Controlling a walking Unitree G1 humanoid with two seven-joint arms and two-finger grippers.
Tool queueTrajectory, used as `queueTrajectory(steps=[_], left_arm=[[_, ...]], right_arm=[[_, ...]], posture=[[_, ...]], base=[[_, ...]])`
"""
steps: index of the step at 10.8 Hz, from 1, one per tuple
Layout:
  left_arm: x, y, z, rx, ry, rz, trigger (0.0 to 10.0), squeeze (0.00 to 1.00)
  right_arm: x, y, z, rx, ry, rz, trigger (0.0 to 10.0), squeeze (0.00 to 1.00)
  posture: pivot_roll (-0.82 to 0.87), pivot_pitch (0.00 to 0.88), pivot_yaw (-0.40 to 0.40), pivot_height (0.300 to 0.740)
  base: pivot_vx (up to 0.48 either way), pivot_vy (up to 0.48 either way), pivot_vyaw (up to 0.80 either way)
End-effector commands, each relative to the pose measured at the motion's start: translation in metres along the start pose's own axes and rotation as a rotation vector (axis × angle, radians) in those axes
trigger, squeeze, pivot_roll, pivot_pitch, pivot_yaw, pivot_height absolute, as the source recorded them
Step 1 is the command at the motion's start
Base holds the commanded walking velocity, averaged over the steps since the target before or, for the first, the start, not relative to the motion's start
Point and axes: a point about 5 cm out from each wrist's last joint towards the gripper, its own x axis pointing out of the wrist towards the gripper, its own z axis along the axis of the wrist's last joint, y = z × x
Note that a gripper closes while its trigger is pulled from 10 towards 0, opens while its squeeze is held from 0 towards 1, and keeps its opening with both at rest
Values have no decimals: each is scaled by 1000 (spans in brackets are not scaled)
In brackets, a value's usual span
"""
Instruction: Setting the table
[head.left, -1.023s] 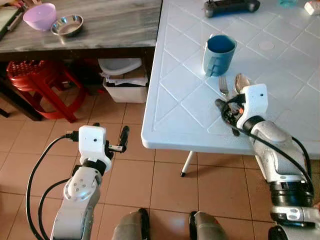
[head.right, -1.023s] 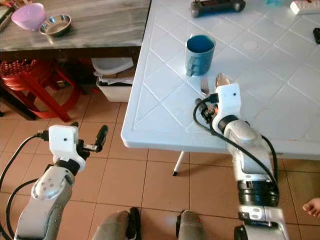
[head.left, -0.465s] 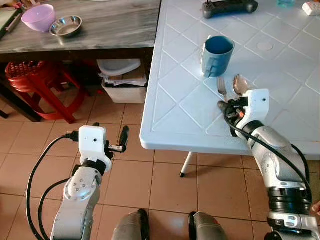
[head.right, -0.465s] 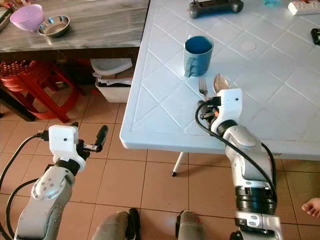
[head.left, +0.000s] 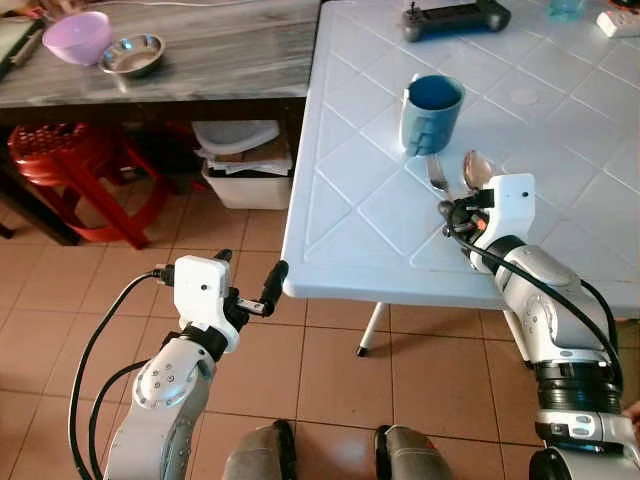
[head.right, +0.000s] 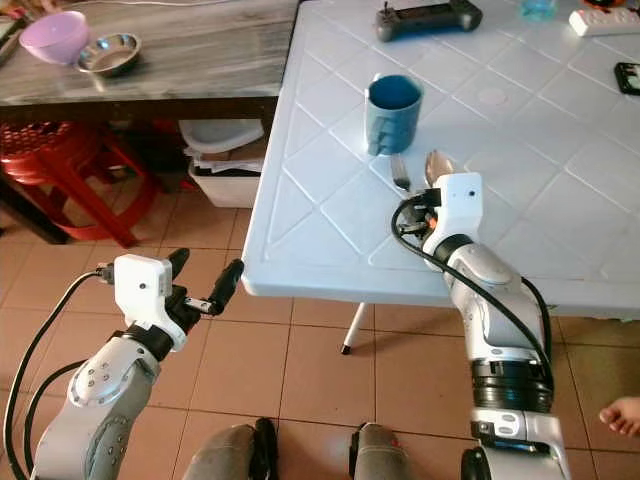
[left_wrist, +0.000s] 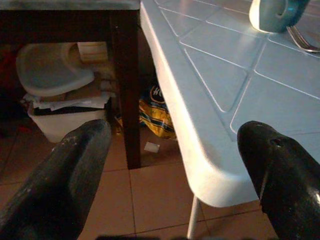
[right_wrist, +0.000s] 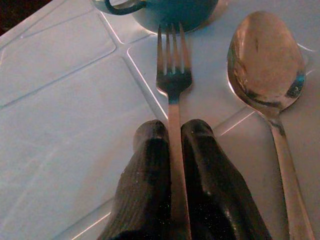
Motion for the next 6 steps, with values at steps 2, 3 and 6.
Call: queueTrajectory(steps=[2, 3, 6], left_arm=[[-3, 4, 1, 8, 1, -2, 10000, 0], [-5, 6, 0, 14, 11, 17, 10000, 0], [0, 15, -5, 30, 25, 118, 10000, 0]], right_arm=[[-4, 13, -54, 120, 224, 0, 0, 0], [-5, 28, -59, 200, 226, 17, 0, 0], [-5, 74, -40, 330, 127, 87, 0, 0]], posture=[[31, 189, 112, 740], [31, 185, 113, 740], [23, 158, 102, 740]], base=[[0, 0, 0], [0, 0, 0], [0, 0, 0]])
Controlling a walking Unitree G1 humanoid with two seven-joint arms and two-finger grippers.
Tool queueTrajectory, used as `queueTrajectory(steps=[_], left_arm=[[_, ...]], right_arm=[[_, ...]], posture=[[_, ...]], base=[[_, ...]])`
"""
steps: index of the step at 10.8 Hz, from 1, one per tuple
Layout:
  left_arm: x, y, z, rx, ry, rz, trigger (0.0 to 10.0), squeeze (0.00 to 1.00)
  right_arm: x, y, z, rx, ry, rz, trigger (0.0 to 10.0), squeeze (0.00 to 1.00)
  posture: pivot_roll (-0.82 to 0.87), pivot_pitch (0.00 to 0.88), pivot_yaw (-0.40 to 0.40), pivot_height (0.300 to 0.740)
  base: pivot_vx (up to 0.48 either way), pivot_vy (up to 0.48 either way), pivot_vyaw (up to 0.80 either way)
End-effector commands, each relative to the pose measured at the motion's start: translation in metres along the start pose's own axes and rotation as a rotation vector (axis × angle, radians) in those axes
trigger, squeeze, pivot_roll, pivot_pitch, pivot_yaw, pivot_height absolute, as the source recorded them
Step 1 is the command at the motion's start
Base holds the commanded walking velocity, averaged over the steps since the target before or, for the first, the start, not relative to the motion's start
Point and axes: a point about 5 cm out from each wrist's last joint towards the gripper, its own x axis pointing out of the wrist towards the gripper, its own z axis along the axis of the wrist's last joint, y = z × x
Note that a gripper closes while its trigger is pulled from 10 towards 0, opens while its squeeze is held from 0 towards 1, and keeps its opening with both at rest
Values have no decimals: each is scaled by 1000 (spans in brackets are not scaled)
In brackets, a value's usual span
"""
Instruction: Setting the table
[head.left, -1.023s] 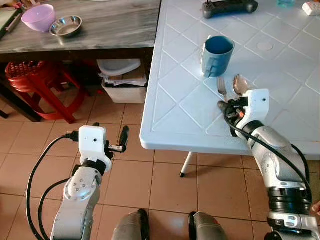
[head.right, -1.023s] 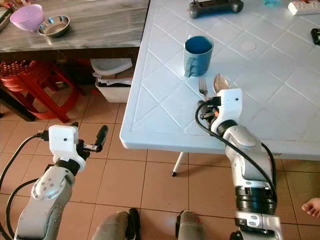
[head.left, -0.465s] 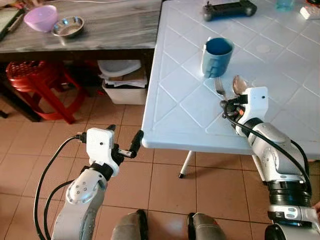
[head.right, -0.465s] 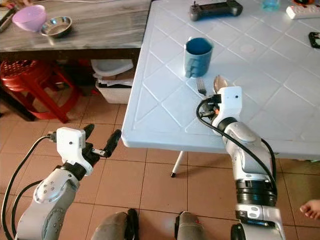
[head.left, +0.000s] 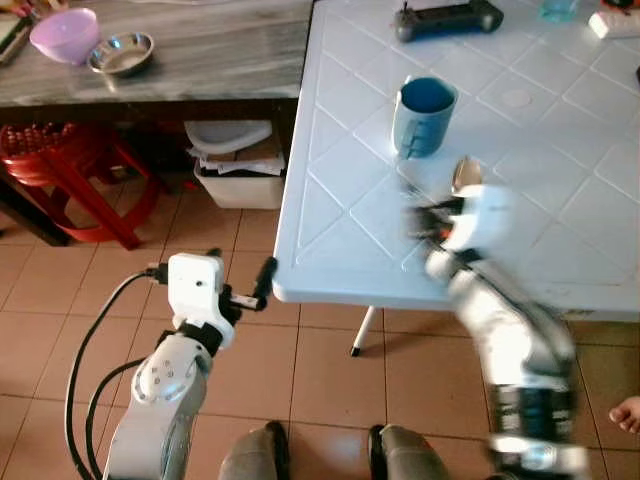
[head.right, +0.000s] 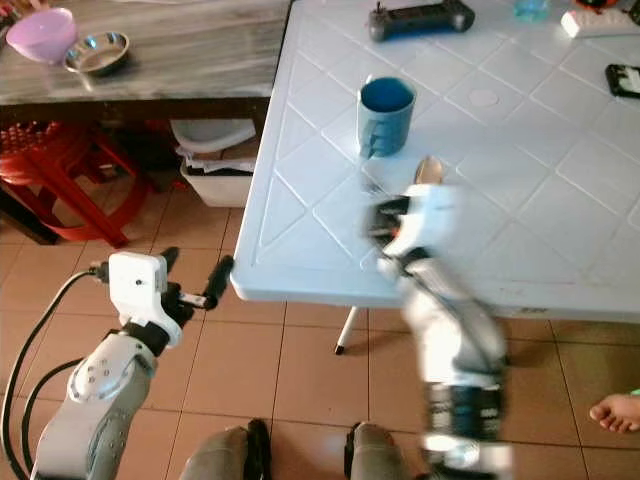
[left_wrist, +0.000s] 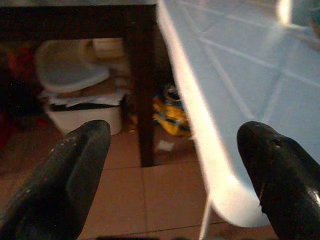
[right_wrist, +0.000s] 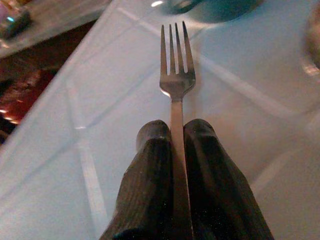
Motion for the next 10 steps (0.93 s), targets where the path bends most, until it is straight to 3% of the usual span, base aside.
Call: queueTrajectory(steps=[1, 3, 6, 7, 8, 10], left_arm=[[-1, 5, -4, 8, 16, 34, 10000, 0], [0, 4, -5, 8, 16, 34, 10000, 0], [2, 2, -5, 4, 2, 44, 10000, 0], [3, 0, -6, -2, -3, 41, 10000, 0], [4, -1, -6, -2, -4, 36, 10000, 0], [6, 1, -8, 14, 2, 42, 10000, 0]], right_arm=[[0, 10, -33, 78, 161, 18, 0, 0], [-4, 18, -42, 55, 233, 37, 0, 0], [-12, 2, -49, 1, 274, -50, 0, 0], [-11, 3, -38, -77, 194, -29, 0, 0], [-9, 8, -25, -36, 105, -10, 0, 0], [-9, 14, -13, -35, 6, 24, 0, 0]], posture=[[18, 148, 97, 740], [17, 141, 89, 740], [8, 139, 84, 740], [2, 137, 86, 740], [3, 136, 87, 740], [-1, 119, 85, 740]], base=[[0, 0, 0], [0, 139, 0], [0, 205, 0], [0, 0, 0], [0, 0, 0], [0, 480, 0]])
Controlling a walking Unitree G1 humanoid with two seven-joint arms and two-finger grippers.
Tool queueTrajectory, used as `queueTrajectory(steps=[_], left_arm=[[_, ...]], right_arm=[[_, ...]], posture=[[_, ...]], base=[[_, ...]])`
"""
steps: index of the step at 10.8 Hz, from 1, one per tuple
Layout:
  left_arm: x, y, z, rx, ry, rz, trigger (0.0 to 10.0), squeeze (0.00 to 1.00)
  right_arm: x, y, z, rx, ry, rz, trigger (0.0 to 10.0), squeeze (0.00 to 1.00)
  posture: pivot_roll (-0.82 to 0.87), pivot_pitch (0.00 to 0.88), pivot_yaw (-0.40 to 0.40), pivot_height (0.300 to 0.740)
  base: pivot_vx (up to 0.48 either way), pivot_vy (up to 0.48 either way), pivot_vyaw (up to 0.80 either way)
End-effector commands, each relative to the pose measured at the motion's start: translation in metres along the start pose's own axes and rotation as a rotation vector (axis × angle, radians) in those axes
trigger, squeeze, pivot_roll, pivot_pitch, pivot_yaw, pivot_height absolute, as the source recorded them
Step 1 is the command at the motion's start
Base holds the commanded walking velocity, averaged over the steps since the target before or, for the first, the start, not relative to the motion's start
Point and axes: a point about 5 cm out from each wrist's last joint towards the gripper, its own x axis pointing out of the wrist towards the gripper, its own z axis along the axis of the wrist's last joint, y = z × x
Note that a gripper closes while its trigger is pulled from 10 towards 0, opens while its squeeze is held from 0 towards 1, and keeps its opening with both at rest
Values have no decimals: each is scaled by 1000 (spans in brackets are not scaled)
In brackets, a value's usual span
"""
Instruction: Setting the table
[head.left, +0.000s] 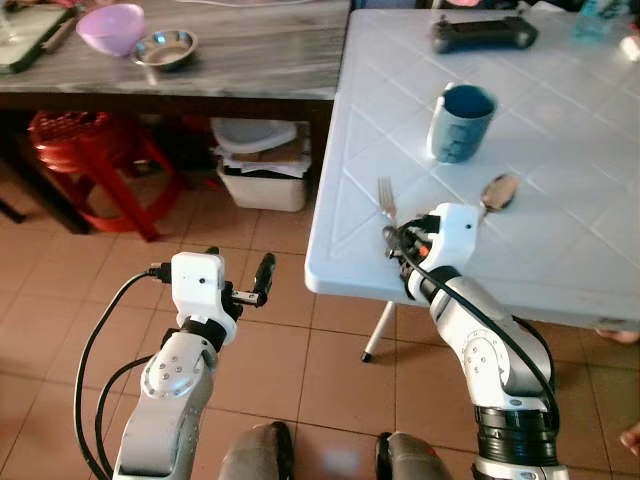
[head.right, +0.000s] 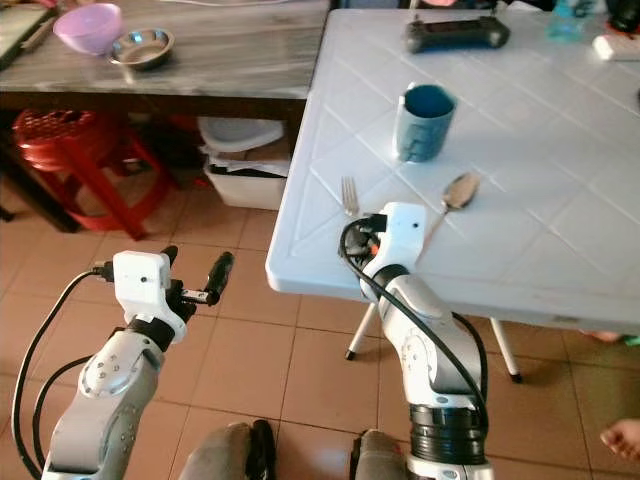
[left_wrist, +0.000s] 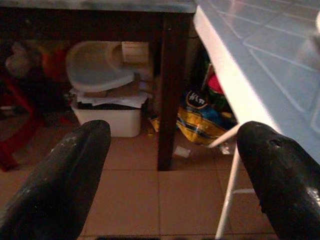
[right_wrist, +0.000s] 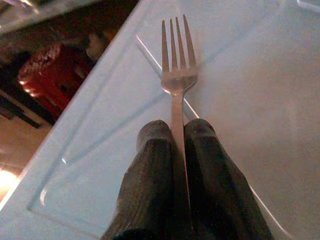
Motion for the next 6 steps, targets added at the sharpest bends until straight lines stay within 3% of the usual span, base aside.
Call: queueTrajectory(steps=[1, 4, 6], left_arm=[[-2, 5, -5, 38, 17, 22, 10000, 0], [6, 4, -11, 3, 7, 73, 10000, 0], [13, 2, -3, 58, -34, 30, 10000, 0]], right_arm=[[0, 8, 5, -29, -55, 37, 0, 0], [-1, -7, 8, -50, -150, -47, 0, 0], [0, -14, 16, -132, -213, -80, 0, 0]], posture=[[-3, 110, 84, 740], [-12, 90, 74, 740], [-19, 81, 82, 740]], base=[[0, 480, 0], [0, 480, 0], [0, 463, 0]])
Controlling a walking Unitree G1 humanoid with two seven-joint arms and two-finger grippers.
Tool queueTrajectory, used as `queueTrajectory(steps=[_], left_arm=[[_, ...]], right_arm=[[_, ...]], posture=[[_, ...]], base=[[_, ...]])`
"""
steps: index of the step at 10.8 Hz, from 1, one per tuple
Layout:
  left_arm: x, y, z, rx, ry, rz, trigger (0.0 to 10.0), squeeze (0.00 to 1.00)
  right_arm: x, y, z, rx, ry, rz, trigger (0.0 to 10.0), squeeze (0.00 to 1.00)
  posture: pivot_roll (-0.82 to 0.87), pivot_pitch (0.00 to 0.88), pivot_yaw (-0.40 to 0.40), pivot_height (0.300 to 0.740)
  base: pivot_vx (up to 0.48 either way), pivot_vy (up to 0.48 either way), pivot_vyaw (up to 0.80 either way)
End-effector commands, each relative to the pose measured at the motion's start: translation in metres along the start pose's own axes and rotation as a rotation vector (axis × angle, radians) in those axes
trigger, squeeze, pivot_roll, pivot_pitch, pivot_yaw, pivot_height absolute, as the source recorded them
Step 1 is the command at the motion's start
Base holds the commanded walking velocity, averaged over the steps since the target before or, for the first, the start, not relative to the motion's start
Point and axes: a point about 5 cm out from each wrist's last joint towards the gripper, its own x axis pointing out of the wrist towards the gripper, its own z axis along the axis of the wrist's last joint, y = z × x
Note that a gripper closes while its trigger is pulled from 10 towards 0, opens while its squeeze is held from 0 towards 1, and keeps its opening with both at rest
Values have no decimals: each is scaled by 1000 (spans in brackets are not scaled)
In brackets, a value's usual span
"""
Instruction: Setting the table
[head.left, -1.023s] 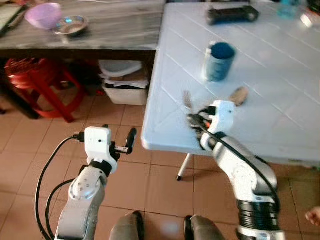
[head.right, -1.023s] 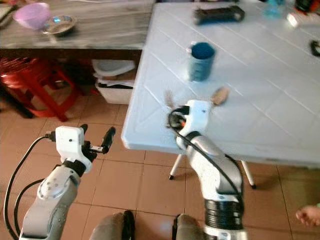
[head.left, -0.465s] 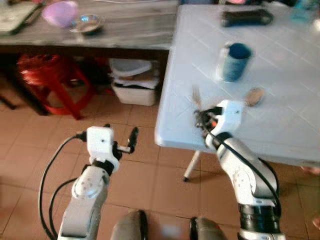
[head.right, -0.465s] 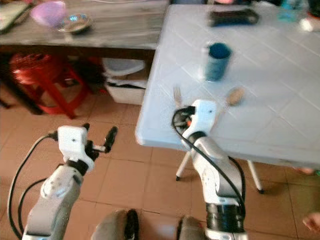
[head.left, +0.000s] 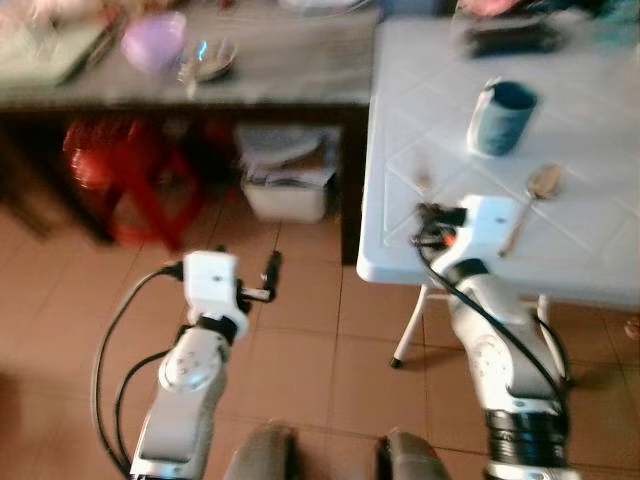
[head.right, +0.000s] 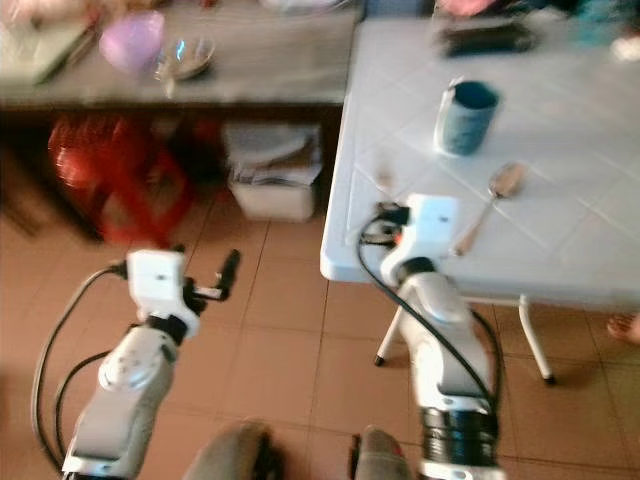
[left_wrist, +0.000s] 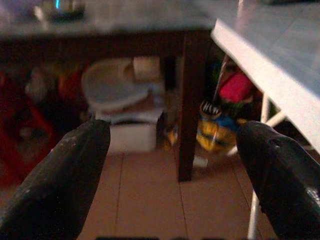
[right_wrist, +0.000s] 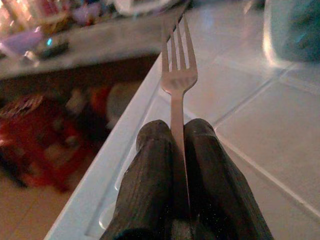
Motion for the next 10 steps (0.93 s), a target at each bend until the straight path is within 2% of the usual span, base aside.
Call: queueTrajectory(steps=[1, 3, 6, 8, 9, 10], left_arm=[[-1, 9, 0, 40, -8, 3, 10000, 0], [3, 10, 2, 69, -28, 8, 10000, 0], [4, 9, 1, 58, -30, 29, 10000, 0], [-1, 21, -2, 70, -14, 126, 10000, 0], [-7, 32, -5, 34, 8, 206, 10000, 0], [-10, 35, -8, 33, 23, 229, 10000, 0]], right_arm=[[4, 6, -1, -2, -12, 1, 0, 0], [5, 2, 0, -14, -31, -19, 0, 0], [3, 0, -1, -40, -45, -10, 0, 0], [-7, -4, -2, -113, -75, 1, 0, 0], [-16, -8, -5, -152, -81, -3, 0, 0], [-21, -12, -9, -158, -71, -21, 4667, 0]], posture=[[-21, 77, 84, 740], [-26, 71, 85, 740], [-26, 70, 78, 740], [-29, 71, 79, 740], [-35, 71, 81, 740], [-31, 71, 81, 740]], base=[[0, 420, 0], [349, 321, 0], [434, 0, 0], [463, 0, 0], [480, 0, 0], [480, 0, 0]])
